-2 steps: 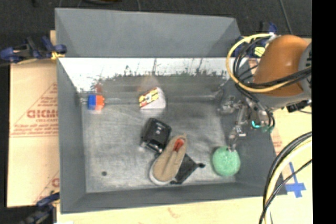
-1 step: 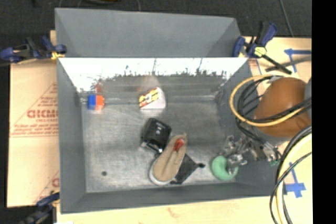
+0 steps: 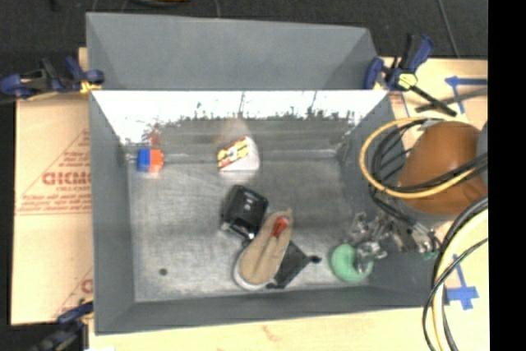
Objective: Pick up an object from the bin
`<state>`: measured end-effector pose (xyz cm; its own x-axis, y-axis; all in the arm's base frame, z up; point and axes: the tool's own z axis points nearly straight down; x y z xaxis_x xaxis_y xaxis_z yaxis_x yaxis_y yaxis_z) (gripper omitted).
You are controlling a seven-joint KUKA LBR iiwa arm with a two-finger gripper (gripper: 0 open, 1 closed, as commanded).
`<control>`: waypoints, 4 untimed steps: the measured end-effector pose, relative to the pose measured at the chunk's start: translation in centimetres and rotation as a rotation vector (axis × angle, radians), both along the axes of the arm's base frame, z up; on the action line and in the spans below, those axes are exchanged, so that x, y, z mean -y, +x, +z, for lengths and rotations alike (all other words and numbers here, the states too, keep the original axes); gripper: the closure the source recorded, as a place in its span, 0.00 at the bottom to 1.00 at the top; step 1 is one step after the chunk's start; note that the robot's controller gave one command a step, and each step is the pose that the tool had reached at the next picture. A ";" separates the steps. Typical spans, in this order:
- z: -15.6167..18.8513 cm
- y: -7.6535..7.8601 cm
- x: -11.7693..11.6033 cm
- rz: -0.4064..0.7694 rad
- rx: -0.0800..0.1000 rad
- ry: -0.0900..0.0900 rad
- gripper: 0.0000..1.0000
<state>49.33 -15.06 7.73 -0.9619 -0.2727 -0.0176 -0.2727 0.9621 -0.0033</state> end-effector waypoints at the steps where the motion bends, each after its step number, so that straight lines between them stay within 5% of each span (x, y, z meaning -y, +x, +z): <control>1: 3.2 -0.1 0.3 0.025 -0.016 -0.001 1.00; 4: 12.5 -0.4 0.0 -0.001 -0.017 -0.002 1.00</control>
Offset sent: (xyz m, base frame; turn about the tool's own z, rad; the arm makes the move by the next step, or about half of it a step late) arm -0.0035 0.0011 0.0601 0.0218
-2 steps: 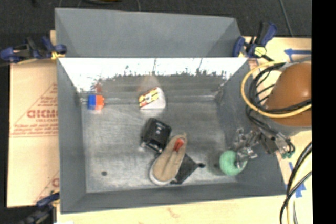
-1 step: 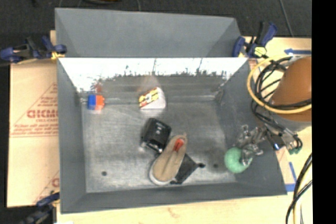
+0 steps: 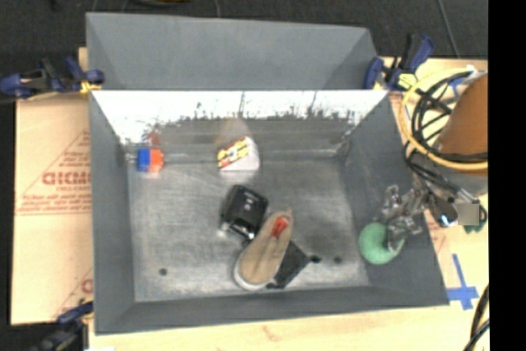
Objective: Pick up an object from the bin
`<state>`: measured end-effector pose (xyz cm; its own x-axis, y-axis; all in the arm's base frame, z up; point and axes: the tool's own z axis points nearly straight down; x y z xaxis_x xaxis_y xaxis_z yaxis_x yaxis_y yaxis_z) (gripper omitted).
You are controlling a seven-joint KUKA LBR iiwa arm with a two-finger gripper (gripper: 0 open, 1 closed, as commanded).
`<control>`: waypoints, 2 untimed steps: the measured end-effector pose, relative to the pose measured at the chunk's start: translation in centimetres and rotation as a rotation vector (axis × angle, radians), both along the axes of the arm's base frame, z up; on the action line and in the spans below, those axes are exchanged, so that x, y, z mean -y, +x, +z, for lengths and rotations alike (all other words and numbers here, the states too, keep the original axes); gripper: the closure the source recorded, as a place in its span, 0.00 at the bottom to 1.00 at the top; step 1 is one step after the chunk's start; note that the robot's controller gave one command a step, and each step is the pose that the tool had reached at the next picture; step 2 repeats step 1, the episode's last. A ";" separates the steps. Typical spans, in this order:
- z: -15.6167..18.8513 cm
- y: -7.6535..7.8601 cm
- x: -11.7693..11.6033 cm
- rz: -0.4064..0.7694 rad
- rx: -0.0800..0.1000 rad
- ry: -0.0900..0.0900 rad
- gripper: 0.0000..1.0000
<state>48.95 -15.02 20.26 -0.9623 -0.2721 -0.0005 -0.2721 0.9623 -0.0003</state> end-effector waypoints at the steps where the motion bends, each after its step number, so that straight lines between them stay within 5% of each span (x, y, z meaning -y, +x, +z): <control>1: 1.0 0.0 -0.1 -0.002 0.001 0.000 1.00; 2: 1.0 0.0 -0.1 -0.002 0.001 0.000 1.00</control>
Offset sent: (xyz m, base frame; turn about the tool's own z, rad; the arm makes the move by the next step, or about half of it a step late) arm -0.0132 0.0055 -0.0088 0.1392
